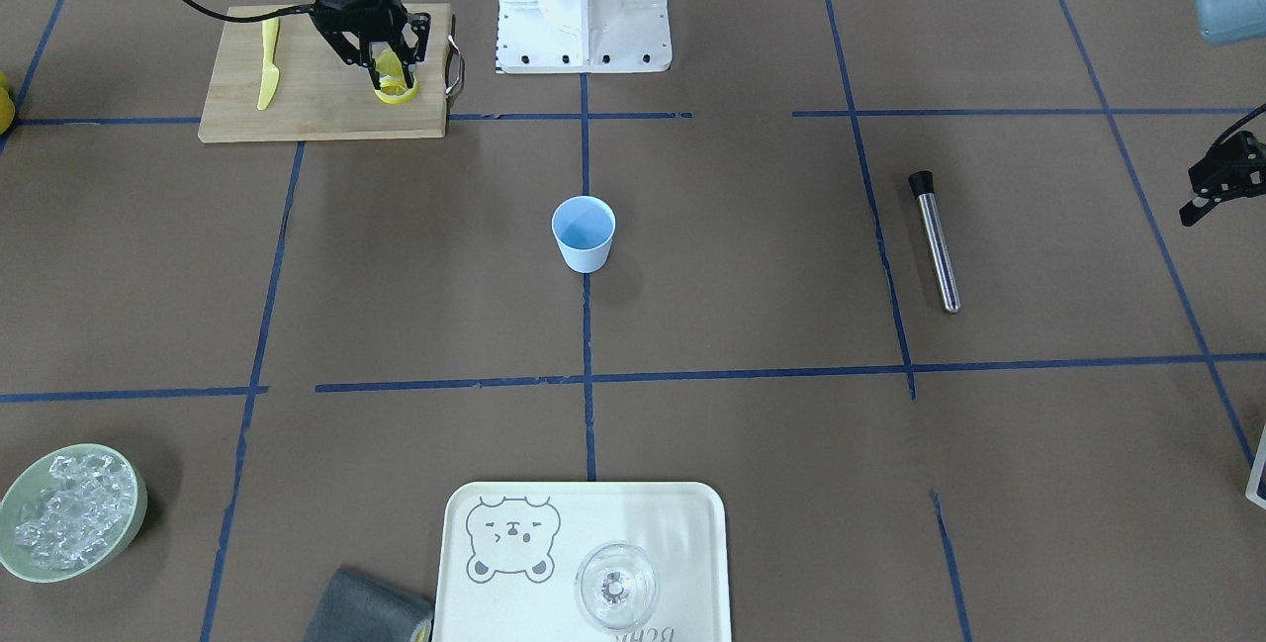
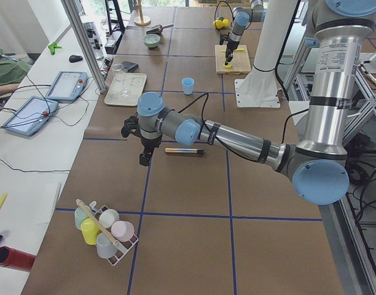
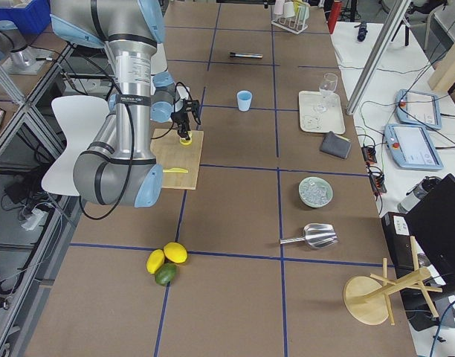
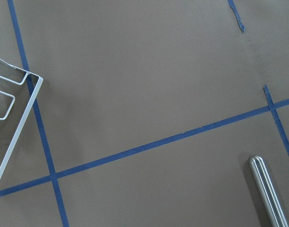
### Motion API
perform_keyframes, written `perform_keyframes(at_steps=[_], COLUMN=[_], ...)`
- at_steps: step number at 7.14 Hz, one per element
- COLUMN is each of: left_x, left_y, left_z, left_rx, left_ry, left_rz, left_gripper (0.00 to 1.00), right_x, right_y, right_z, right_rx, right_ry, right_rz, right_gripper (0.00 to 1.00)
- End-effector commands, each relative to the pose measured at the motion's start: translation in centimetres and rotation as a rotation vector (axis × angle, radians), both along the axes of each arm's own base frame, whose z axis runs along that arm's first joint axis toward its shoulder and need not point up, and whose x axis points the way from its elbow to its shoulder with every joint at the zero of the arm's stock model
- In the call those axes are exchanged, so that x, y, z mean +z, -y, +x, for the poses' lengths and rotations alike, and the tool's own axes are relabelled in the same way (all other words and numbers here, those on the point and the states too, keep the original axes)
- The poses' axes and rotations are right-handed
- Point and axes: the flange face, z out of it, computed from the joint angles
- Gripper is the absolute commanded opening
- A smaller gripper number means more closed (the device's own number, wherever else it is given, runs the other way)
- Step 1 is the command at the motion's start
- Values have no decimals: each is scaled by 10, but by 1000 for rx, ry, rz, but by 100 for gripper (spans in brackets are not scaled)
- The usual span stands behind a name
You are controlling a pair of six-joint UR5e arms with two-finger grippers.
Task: Squeeze lemon into cup
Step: 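Lower the right gripper and close it on the lemon slice, then lift the lemon slice and carry it over the blue cup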
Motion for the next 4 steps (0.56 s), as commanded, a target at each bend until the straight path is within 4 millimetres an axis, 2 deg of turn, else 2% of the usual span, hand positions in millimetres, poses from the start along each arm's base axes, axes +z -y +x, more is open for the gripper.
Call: perform_keyframes(at_steps=[1,2,4], left_x=[-2,-2,-2], left_y=[0,0,0], left_z=[0,0,0], left_rx=[-1,-1,-1], left_ry=[-1,-1,-1], left_rz=[3,3,3], left_gripper=[100,100,100], right_x=[-14,-21,-47], right_y=[27,49,91], right_z=[14,22,31], right_rx=[61,97,160], right_ry=[27,45,104], right_rz=[1,-20,-41], right_gripper=[44,44,45])
